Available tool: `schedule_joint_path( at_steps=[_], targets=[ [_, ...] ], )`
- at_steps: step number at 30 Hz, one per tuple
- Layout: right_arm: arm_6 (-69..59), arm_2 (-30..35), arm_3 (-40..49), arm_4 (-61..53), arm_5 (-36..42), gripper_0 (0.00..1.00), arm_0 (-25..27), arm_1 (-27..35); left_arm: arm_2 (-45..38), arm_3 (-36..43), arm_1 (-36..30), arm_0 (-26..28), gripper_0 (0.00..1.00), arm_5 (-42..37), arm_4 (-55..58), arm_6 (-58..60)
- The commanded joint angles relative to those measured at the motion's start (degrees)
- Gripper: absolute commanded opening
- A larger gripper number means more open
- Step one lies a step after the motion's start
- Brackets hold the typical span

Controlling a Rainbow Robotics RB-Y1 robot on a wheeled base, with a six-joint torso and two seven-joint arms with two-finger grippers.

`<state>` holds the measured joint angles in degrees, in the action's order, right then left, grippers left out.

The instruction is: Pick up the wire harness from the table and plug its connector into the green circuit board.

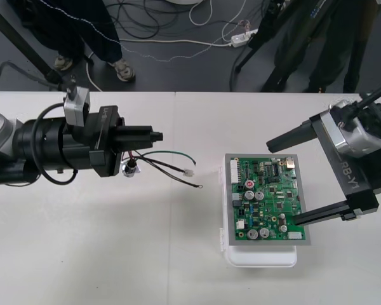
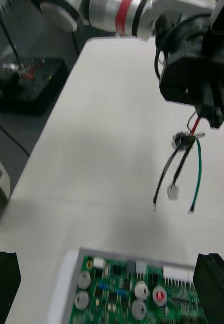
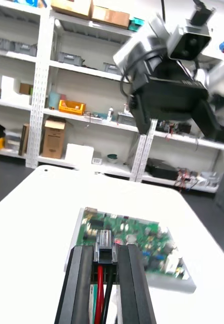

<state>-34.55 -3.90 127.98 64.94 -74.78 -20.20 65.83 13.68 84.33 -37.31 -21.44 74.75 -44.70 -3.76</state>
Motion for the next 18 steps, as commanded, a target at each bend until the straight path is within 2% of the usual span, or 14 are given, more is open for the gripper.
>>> schedule_joint_path(
  at_steps=[1, 9, 18],
  targets=[
    [-3.1, 1.7, 0.8, 6.6, -4.4, 1.00, -2.4, 5.8, 0.6, -4.4, 3.7, 0.5, 0.00, 7.4, -1.4, -7.8],
    [-11.9, 1.6, 4.5, 17.2, -13.2, 1.00, -2.7, 6.5, 3.4, -8.4, 4.2, 0.7, 0.00, 8.6, -2.0, -13.8],
    [-12.2, 0.0, 6.5, 26.0, -15.2, 1.00, -3.0, 5.2, 6.4, -12.2, 4.2, 0.5, 0.00, 8.2, -2.3, -18.3]
  ],
)
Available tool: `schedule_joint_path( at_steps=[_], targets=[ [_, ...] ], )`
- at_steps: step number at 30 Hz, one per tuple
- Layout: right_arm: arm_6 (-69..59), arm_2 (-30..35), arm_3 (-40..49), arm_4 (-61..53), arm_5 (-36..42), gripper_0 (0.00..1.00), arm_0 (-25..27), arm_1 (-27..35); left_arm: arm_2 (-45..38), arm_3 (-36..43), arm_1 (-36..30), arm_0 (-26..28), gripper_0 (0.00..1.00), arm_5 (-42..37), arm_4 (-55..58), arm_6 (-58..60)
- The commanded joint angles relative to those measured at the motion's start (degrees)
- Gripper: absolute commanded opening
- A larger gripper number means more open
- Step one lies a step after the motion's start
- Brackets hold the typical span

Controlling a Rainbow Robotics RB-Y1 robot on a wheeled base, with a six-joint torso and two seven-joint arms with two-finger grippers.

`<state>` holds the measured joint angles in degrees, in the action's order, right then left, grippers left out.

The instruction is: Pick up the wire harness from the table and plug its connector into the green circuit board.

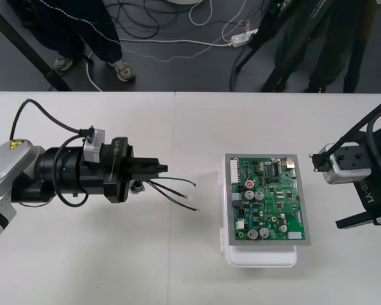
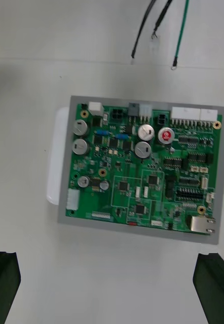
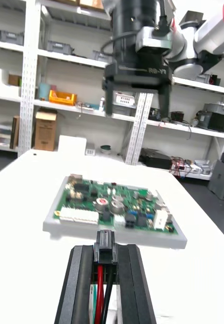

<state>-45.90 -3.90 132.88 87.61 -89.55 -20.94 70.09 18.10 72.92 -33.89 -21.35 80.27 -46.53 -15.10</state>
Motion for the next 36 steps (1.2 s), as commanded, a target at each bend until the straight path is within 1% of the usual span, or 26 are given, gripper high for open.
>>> schedule_joint_path(
  at_steps=[1, 10, 16, 26, 36],
  targets=[
    [-0.8, -0.5, 1.7, 3.8, -0.5, 1.00, -2.4, 0.9, 2.2, -0.9, 0.8, 0.3, 0.00, 2.7, -0.5, -7.0],
    [0.5, -8.0, 1.2, 10.6, -0.5, 1.00, -7.4, 1.1, 3.3, -4.4, 1.2, -0.7, 0.00, 2.4, -3.7, -8.2],
    [0.6, -14.7, -1.7, 15.1, -0.5, 1.00, -10.4, 0.6, 3.3, -8.3, 4.1, -1.7, 0.00, 1.8, -5.2, -8.6],
    [0.1, -18.3, -7.8, 20.9, -0.5, 1.00, -10.5, -1.6, 3.3, -7.2, 6.3, -2.0, 0.00, -0.9, -7.0, -9.3],
    [0.8, -20.4, -9.3, 27.0, -0.5, 1.00, -10.4, -4.5, 3.3, -6.5, 8.3, -2.4, 0.00, -1.3, -8.5, -10.1]
  ],
)
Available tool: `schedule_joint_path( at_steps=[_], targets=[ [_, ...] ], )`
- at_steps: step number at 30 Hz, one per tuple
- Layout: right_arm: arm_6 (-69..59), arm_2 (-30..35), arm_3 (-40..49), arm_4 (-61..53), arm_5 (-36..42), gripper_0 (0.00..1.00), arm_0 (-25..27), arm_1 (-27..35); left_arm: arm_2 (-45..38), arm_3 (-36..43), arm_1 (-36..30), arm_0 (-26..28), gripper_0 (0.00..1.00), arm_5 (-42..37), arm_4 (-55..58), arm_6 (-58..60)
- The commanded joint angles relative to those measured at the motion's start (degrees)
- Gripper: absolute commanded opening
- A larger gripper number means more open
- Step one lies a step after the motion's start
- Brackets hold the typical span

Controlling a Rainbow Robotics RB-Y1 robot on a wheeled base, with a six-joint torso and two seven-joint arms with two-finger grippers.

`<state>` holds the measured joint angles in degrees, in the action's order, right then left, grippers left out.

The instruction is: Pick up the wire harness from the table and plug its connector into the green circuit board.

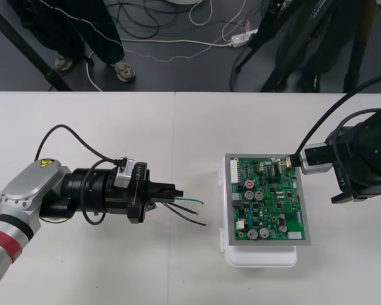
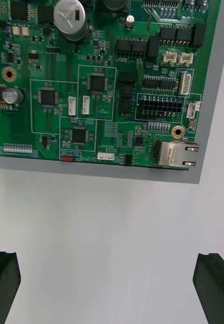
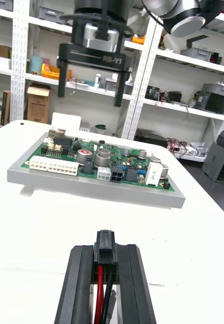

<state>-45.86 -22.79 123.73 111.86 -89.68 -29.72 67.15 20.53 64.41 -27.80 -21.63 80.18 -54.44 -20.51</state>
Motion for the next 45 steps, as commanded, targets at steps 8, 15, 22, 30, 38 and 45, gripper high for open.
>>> schedule_joint_path(
  at_steps=[8, 15, 22, 30, 38, 45],
  targets=[
    [1.5, -3.5, -0.3, 6.9, -0.3, 1.00, -1.2, -2.7, 0.8, 2.0, 4.4, -2.1, 0.00, -2.3, -2.0, -5.2],
    [1.7, -3.5, -3.6, 7.7, 0.6, 1.00, 0.7, -4.1, 0.6, 2.0, 6.5, -2.3, 0.00, -3.4, -3.4, -5.8],
    [2.1, -3.6, -4.4, 9.6, 0.7, 1.00, 2.8, -5.4, 0.6, 2.0, 8.3, -2.7, 0.00, -4.5, -4.4, -6.6],
    [2.5, -3.6, -4.4, 10.1, 2.1, 1.00, 5.4, -6.7, 0.7, 2.0, 9.4, -2.9, 0.00, -5.3, -5.7, -7.6],
    [3.0, -3.7, -4.2, 10.9, 4.2, 1.00, 7.1, -7.3, 0.7, 2.0, 10.2, -2.8, 0.00, -5.5, -6.6, -8.2],
    [3.5, -3.7, -3.8, 11.5, 4.2, 1.00, 7.4, -8.3, 0.6, 1.9, 11.0, -2.8, 0.00, -5.5, -7.4, -8.3]
  ],
)
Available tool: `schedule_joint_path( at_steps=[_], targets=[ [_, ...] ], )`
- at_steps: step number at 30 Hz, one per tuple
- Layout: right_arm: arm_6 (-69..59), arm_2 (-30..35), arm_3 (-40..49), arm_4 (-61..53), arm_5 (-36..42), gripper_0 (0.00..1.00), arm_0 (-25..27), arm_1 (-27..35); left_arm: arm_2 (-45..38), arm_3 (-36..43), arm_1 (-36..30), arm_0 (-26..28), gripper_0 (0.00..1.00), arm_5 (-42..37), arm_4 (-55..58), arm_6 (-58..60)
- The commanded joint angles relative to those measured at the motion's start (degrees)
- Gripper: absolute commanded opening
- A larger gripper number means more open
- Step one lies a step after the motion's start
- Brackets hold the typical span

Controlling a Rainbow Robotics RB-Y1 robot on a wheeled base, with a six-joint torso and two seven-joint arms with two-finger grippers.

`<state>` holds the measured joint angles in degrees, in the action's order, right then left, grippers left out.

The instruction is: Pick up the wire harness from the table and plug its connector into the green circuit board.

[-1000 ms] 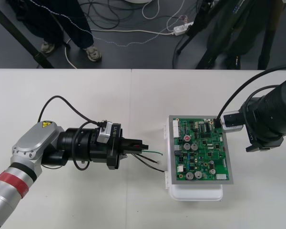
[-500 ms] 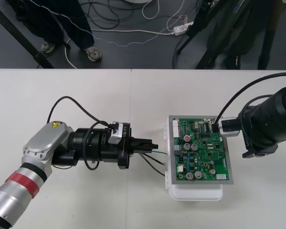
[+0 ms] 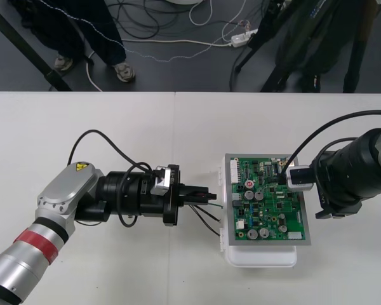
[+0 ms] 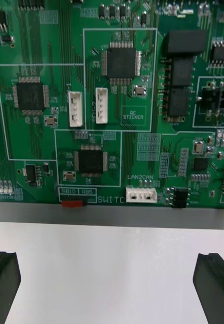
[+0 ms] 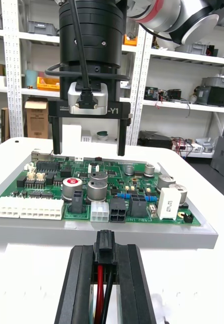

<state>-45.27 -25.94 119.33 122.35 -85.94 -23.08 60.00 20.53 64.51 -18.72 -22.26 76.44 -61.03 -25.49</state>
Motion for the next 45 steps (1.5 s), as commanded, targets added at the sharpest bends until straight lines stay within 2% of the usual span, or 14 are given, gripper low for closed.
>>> schedule_joint_path(
  at_steps=[1, 20, 45],
  targets=[
    [3.1, -0.7, 0.7, 1.4, 0.5, 1.00, 0.8, -1.3, 0.6, 1.9, 1.9, -2.2, 0.00, -1.8, -0.8, -3.3],
    [5.0, -3.9, 3.1, 4.0, 4.0, 1.00, 0.8, -1.4, 1.9, 1.9, 3.5, -1.7, 0.00, -3.8, -2.1, -2.8],
    [3.0, -3.9, 3.0, 4.7, 4.1, 1.00, 1.9, -1.4, 2.5, 1.9, 3.7, 0.8, 0.00, -3.8, -2.1, -3.1]
  ],
)
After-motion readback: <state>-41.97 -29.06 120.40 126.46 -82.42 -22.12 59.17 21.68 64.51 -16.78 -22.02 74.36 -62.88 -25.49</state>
